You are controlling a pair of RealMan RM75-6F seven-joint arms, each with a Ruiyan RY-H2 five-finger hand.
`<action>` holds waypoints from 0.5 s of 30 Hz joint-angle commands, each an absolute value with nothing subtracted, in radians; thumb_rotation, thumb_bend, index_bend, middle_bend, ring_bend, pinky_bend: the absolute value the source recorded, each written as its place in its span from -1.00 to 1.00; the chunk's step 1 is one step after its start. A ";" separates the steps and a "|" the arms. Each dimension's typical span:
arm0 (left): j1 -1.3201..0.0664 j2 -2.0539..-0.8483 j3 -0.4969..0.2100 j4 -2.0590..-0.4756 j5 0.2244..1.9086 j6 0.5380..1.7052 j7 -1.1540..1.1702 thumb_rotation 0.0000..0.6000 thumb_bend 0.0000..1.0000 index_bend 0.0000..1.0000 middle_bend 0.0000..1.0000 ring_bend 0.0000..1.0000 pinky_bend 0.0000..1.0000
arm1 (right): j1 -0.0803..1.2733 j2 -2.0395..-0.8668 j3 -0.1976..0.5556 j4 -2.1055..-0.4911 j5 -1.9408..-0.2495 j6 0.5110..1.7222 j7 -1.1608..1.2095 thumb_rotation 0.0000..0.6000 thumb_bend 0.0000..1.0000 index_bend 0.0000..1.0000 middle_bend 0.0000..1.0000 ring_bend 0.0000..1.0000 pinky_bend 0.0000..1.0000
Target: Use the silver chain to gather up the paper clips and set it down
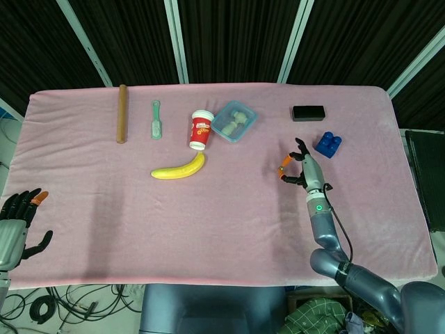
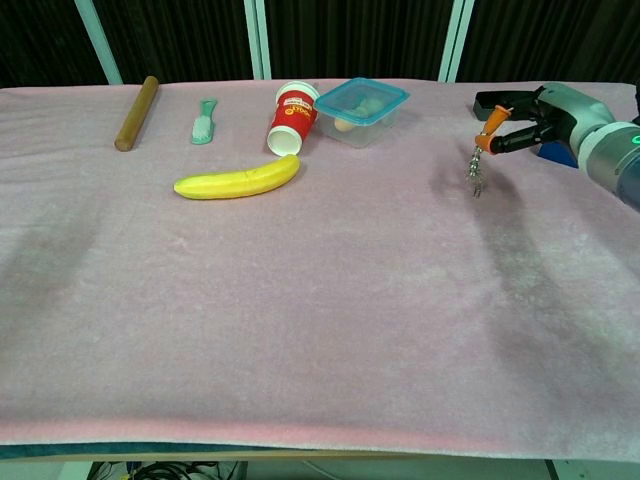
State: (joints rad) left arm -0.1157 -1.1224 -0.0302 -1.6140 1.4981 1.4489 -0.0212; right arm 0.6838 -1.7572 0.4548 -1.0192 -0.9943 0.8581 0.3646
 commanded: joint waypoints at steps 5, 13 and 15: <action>-0.116 -1.123 -0.031 -1.615 1.498 1.449 -0.019 1.00 -0.28 -0.76 -0.91 -1.00 -1.00 | 0.665 -1.743 0.446 -1.023 -0.993 0.857 0.376 1.00 -0.24 0.38 -1.00 -0.89 -0.58; -0.115 -1.123 -0.031 -1.616 1.497 1.450 -0.017 1.00 -0.28 -0.76 -0.91 -1.00 -1.00 | 0.664 -1.745 0.442 -1.022 -0.992 0.850 0.376 1.00 -0.24 0.38 -1.00 -0.89 -0.58; -0.115 -1.123 -0.031 -1.616 1.497 1.450 -0.018 1.00 -0.28 -0.76 -0.91 -1.00 -1.00 | 0.665 -1.748 0.439 -1.017 -0.990 0.845 0.375 1.00 -0.24 0.38 -1.00 -0.89 -0.58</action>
State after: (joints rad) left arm -0.1151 -1.1228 -0.0312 -1.6166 1.4973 1.4502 -0.0177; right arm 0.6648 -1.7474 0.4401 -1.0182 -0.9905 0.8461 0.3750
